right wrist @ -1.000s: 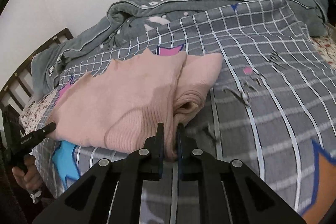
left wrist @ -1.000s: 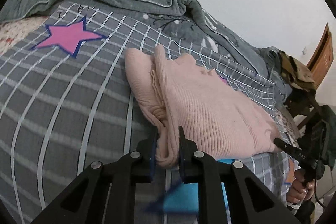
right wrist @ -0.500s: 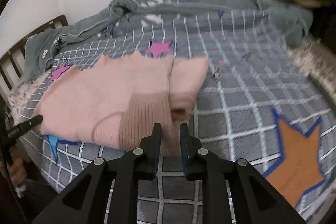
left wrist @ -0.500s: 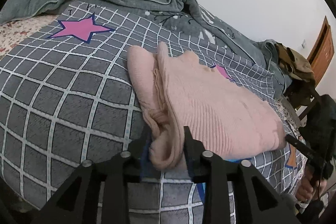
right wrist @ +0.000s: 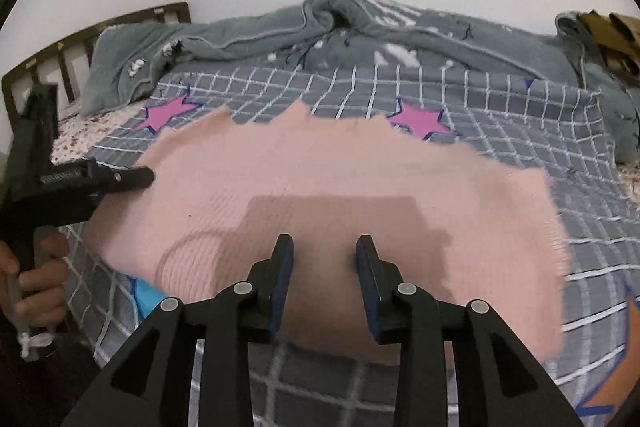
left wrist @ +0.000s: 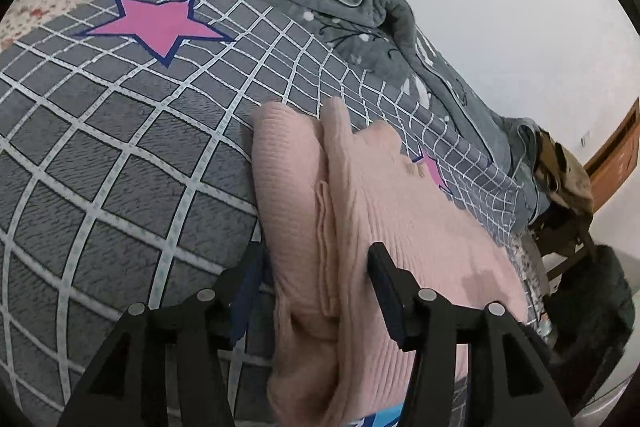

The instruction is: Fold small clothes

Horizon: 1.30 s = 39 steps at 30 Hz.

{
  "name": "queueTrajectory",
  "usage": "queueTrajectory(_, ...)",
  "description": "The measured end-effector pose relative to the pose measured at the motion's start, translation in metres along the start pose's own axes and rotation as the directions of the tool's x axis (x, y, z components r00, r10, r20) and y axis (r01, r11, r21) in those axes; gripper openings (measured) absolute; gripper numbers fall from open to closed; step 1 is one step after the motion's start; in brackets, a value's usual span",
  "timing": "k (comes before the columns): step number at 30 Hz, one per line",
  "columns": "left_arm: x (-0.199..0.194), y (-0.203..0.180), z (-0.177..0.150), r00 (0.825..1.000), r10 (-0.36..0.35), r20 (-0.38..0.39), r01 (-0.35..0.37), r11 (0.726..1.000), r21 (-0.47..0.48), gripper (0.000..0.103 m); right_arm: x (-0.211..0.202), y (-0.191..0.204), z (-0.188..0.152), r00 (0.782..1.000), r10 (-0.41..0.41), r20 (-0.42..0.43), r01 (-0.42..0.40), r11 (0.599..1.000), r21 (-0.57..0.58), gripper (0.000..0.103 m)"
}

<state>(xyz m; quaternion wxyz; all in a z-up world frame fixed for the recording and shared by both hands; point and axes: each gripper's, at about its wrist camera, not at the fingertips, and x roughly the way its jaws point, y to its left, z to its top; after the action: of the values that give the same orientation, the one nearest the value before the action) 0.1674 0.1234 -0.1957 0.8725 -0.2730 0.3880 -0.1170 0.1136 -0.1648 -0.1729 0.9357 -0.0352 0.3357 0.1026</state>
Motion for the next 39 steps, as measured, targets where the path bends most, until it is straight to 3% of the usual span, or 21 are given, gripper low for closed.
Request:
queueTrajectory(9,0.006,-0.002,0.001,1.0,-0.012,-0.014,0.012,1.0,0.011,0.053,0.041,0.003,0.024,0.997,-0.075,-0.008,0.075,0.996,0.041,0.032)
queueTrajectory(16,0.008,-0.005,-0.001,1.0,0.008,0.001,-0.008,0.999,0.035,0.053,0.041,0.016,0.018,0.994,-0.112,0.014,0.112,0.993,-0.024,0.032)
queueTrajectory(21,0.008,-0.009,-0.005,0.999,0.033,0.025,-0.034,0.998,0.046,0.053,0.019,0.018,0.009,0.998,-0.059,0.016,0.061,0.992,-0.111,0.032)
queueTrajectory(25,0.008,-0.014,-0.001,0.998,0.055,0.016,-0.055,0.996,0.065,0.039,0.002,0.015,-0.003,0.998,0.063,-0.02,-0.066,0.978,-0.198,0.032)
queueTrajectory(28,0.004,-0.018,0.004,0.997,0.072,0.012,-0.073,0.996,0.055,0.026,-0.01,0.0,-0.008,0.99,0.142,-0.02,-0.144,0.973,-0.181,0.032)
queueTrajectory(32,-0.011,-0.032,0.01,0.996,0.084,0.033,-0.084,0.996,-0.006,0.021,-0.038,-0.04,-0.005,0.974,0.221,0.054,-0.215,0.972,-0.1,0.032)
queueTrajectory(36,-0.027,-0.074,0.018,0.994,0.103,0.047,-0.105,0.993,0.051,0.02,-0.06,-0.087,0.0,0.976,0.177,0.129,-0.177,0.984,-0.01,0.032)
queueTrajectory(39,-0.035,-0.11,0.023,0.995,0.089,0.041,-0.091,0.994,0.066,0.019,-0.071,-0.125,0.0,0.984,0.095,0.15,-0.108,0.99,0.086,0.032)
